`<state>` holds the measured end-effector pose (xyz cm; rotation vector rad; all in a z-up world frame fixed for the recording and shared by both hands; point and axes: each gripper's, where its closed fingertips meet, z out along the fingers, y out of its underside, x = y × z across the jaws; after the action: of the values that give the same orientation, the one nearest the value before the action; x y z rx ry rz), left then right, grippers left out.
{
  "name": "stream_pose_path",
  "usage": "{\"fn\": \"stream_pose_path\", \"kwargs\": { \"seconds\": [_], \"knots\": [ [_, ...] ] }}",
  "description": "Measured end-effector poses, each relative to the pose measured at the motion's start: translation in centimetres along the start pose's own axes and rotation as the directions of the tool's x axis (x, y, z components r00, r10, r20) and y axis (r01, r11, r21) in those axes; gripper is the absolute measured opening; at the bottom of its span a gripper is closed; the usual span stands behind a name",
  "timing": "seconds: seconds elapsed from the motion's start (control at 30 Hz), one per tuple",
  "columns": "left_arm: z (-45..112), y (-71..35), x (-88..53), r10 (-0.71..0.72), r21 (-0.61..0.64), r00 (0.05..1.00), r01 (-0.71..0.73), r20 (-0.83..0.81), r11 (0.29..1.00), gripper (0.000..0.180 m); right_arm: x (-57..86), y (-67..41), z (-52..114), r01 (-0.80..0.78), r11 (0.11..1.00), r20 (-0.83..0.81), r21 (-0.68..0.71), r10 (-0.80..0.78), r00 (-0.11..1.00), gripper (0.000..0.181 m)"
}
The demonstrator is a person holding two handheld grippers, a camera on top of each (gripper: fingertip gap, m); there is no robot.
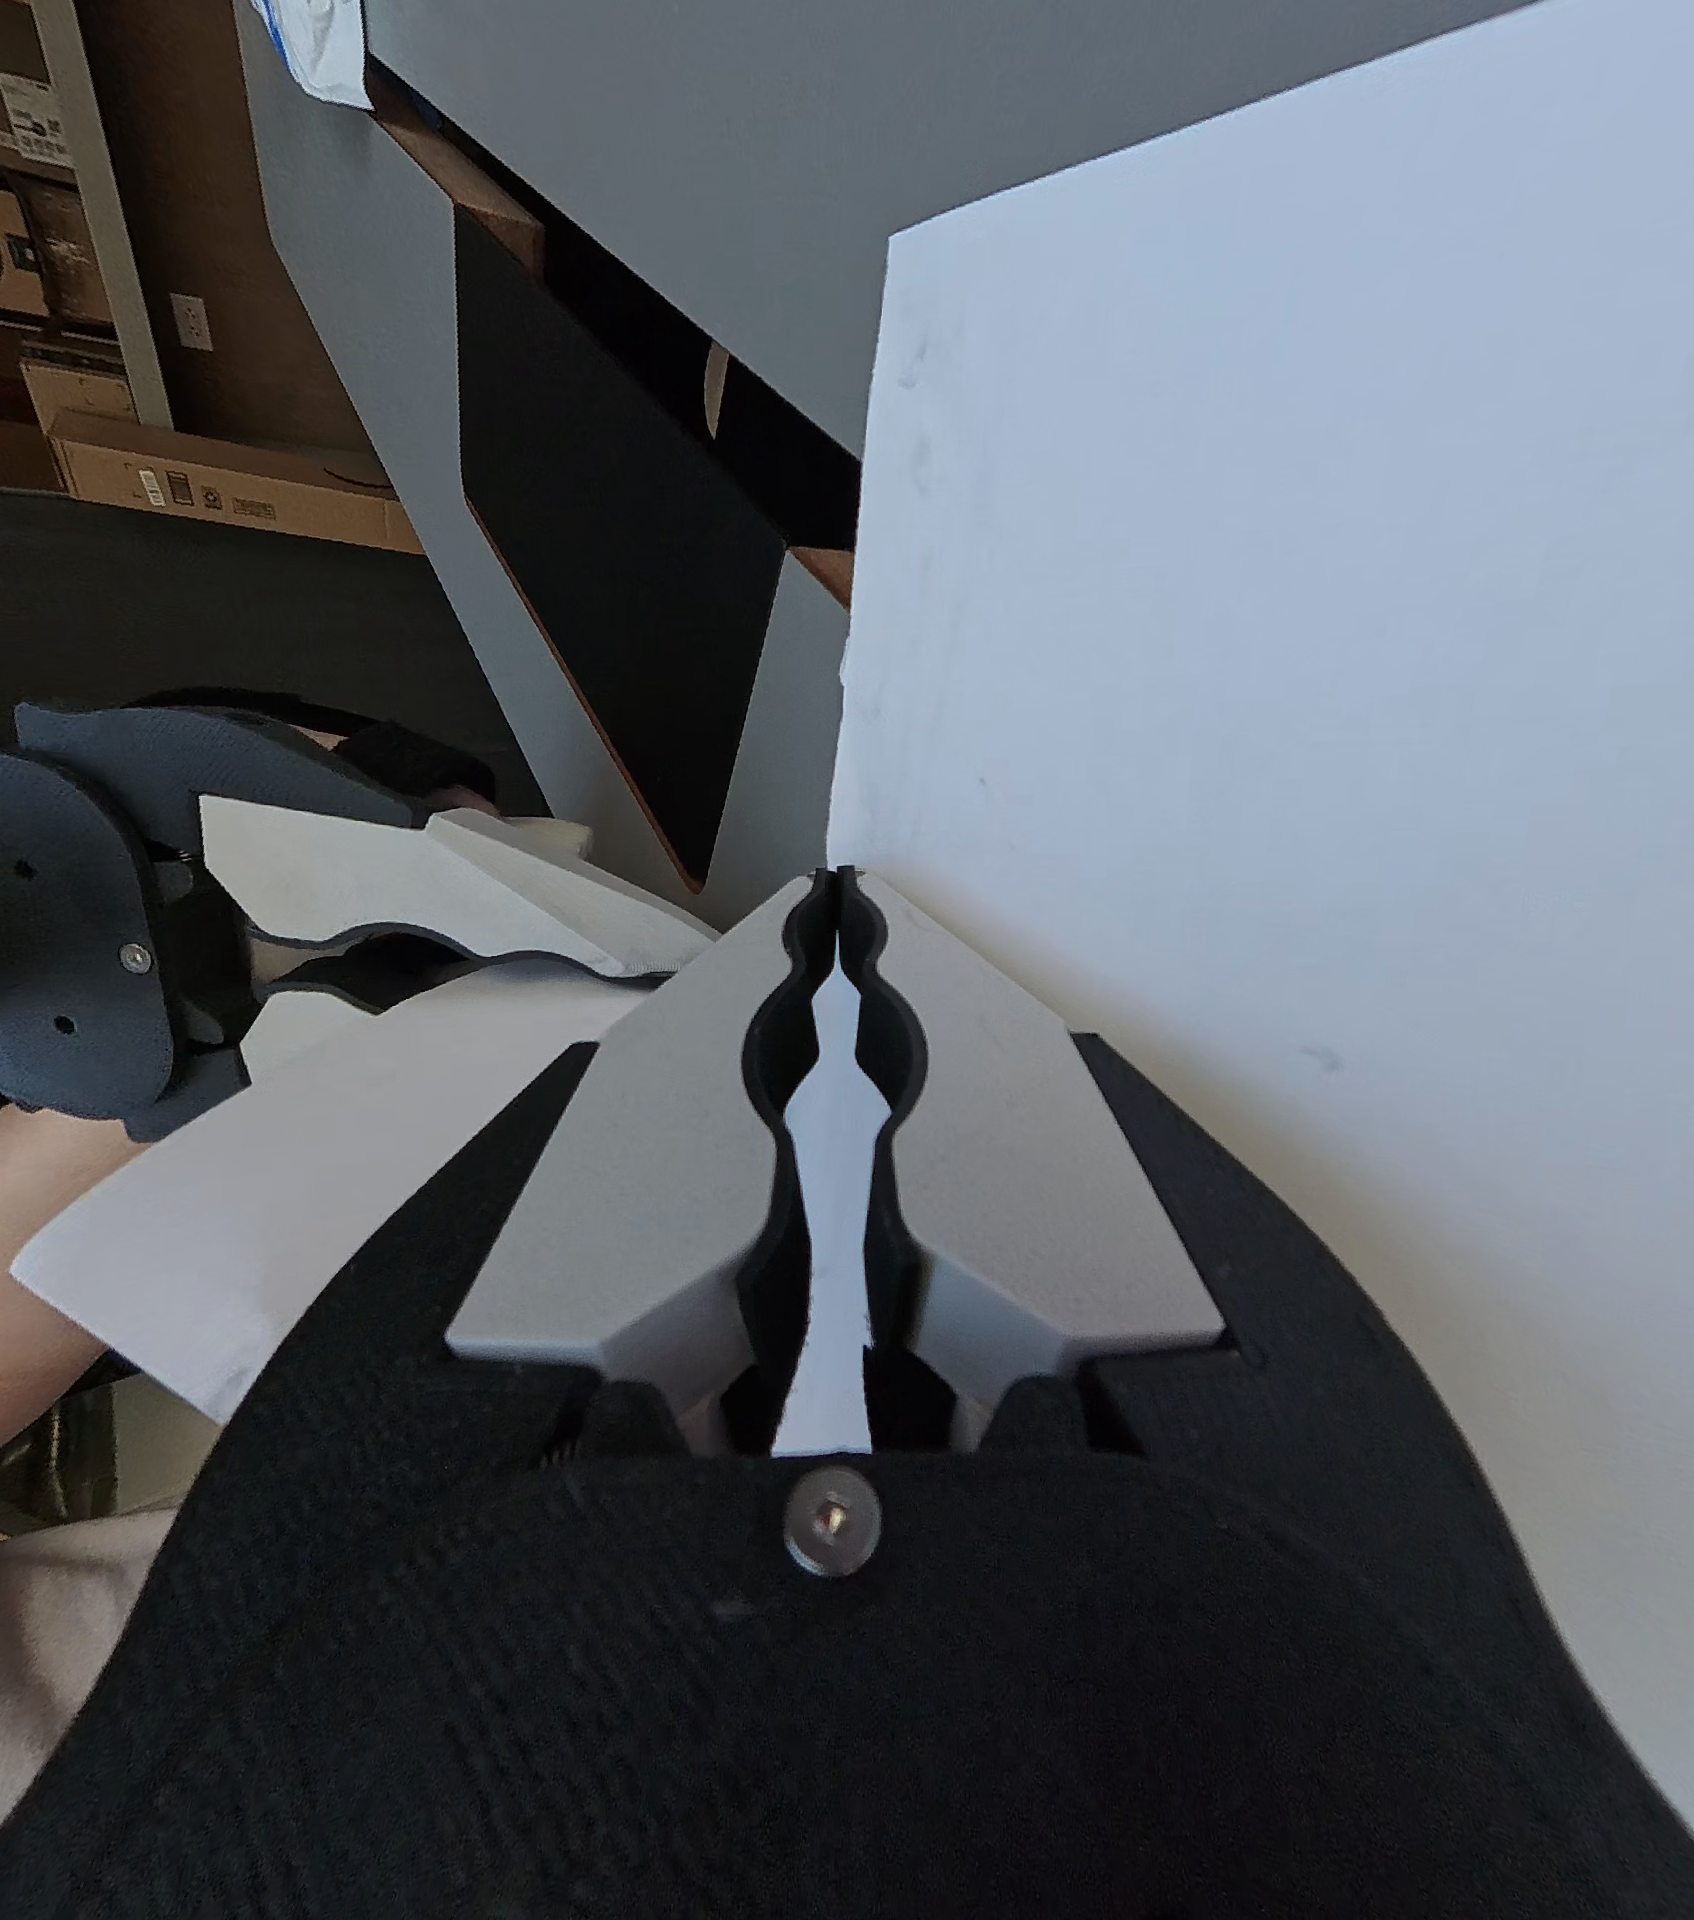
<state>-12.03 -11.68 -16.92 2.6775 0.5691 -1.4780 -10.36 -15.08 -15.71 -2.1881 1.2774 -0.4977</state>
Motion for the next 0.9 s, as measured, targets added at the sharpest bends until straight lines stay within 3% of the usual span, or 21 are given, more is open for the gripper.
{"fn": "stream_pose_path", "kwargs": {
  "seconds": [0.47,0.6,0.77,0.87,0.9],
  "knots": [
    [0.0,0.0,0.0,0.0,-0.003,1.0,0.0,-0.002,1.0,0.0,0.5,-0.7,-0.6,-0.005,0.999,-0.002,0.035,0.005,1.0,0.0],
    [0.0,0.0,0.0,0.003,0.003,1.0,-0.003,0.003,1.0,0.0,0.3,-0.8,-0.7,0.128,0.988,-0.052,0.084,-0.124,0.991,0.0],
    [0.0,0.0,0.0,0.002,0.014,1.0,-0.002,0.013,1.0,0.0,-0.4,0.1,-0.4,0.346,0.936,-0.167,0.063,-0.332,0.928,0.024],
    [0.0,0.0,0.0,-0.004,0.012,1.0,0.004,0.011,1.0,0.0,-0.1,0.8,0.0,0.381,0.924,-0.189,0.026,-0.37,0.91,0.018],
    [0.0,0.0,0.0,-0.008,0.01,1.0,0.008,0.008,1.0,0.0,-0.3,1.1,0.1,0.387,0.922,-0.165,0.019,-0.379,0.911,0.009]
  ]
}}
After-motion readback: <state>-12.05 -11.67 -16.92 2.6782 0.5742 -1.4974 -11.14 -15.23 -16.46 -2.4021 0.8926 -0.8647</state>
